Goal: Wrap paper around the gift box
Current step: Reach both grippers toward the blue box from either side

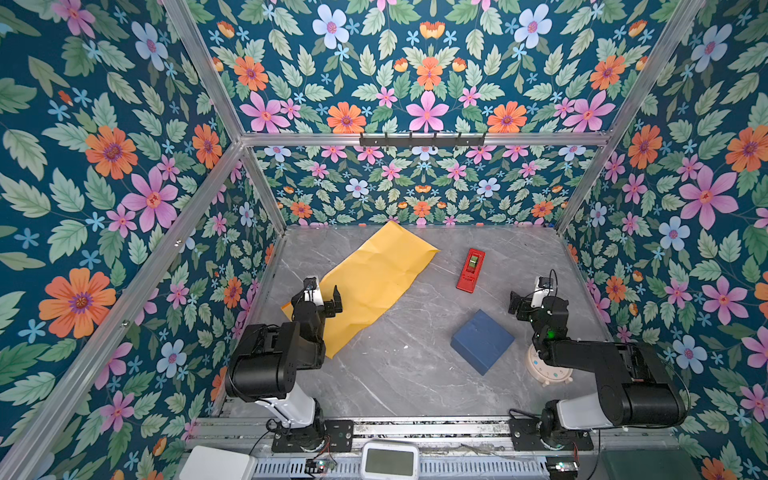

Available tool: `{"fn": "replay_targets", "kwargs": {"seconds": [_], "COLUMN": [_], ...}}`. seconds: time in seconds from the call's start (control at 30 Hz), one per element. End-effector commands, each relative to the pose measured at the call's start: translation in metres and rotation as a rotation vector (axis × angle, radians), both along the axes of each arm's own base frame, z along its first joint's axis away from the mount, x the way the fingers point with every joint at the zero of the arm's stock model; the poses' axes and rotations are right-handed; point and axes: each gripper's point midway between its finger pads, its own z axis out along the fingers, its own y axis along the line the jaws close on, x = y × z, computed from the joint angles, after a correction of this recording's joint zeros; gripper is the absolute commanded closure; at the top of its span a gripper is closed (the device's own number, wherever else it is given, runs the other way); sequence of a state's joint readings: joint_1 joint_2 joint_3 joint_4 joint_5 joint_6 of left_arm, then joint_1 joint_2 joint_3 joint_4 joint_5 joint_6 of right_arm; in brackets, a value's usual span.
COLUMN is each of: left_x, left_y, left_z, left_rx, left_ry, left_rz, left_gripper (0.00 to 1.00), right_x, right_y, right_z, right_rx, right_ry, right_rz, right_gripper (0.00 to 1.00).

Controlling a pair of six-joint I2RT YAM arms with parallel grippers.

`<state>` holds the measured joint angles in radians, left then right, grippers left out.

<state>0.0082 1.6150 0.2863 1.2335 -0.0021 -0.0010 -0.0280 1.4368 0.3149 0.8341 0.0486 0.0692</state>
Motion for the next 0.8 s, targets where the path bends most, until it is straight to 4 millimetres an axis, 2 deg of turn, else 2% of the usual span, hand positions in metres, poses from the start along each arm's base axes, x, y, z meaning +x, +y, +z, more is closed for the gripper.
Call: {"fn": "replay_targets", "kwargs": {"seconds": [0.0,0.07,0.2,0.27,0.3,0.33,0.37,0.4,0.47,0.53,0.57,0.63,0.7,0.77], "left_x": [-0.001,-0.006,-0.015,-0.021,-0.023,-0.022,-0.019,-0.014,-0.012,-0.020,-0.026,-0.042,-0.060,-0.074], "left_y": [0.003,0.008,0.020,0.031,0.036,0.031,0.019,-0.005,-0.051,-0.102,-0.124,-0.171,-0.224,-0.270], "left_z": [0.006,0.012,0.036,0.054,0.062,0.068,0.074,0.080,0.087,0.082,0.075,0.061,0.050,0.044], "left_rx": [-0.002,-0.010,-0.020,-0.104,-0.197,-0.272,-0.320,-0.376,-0.481,-0.515,-0.504,-0.478,-0.474,-0.459], "left_ry": [-0.028,-0.054,-0.074,-0.073,-0.065,-0.042,-0.017,0.006,0.043,0.144,0.209,0.341,0.460,0.528], "left_rz": [0.018,0.049,0.120,0.204,0.250,0.238,0.176,0.051,-0.160,-0.314,-0.365,-0.474,-0.596,-0.688], "left_gripper": [0.00,0.00,0.00,0.00,0.00,0.00,0.00,0.04,0.06,0.09,0.09,0.10,0.12,0.14], "right_x": [0.003,0.003,-0.009,-0.031,-0.040,-0.046,-0.050,-0.057,-0.073,-0.099,-0.113,-0.141,-0.165,-0.179], "right_y": [0.000,-0.001,-0.019,-0.038,-0.035,-0.016,0.004,0.027,0.069,0.117,0.130,0.142,0.133,0.122], "right_z": [0.008,0.011,0.041,0.062,0.066,0.070,0.071,0.066,0.055,0.045,0.044,0.038,0.036,0.038], "right_rx": [-0.002,-0.005,0.003,0.173,0.272,0.381,0.465,0.541,0.601,0.581,0.554,0.477,0.430,0.427], "right_ry": [-0.034,-0.045,-0.031,0.020,0.043,0.076,0.111,0.175,0.326,0.503,0.572,0.692,0.750,0.742], "right_rz": [-0.002,-0.006,-0.136,-0.326,-0.355,-0.288,-0.219,-0.155,-0.057,0.077,0.112,0.124,0.069,0.032], "right_gripper": [0.01,0.01,0.01,0.01,0.02,0.06,0.10,0.11,0.11,0.11,0.11,0.11,0.10,0.10]}}
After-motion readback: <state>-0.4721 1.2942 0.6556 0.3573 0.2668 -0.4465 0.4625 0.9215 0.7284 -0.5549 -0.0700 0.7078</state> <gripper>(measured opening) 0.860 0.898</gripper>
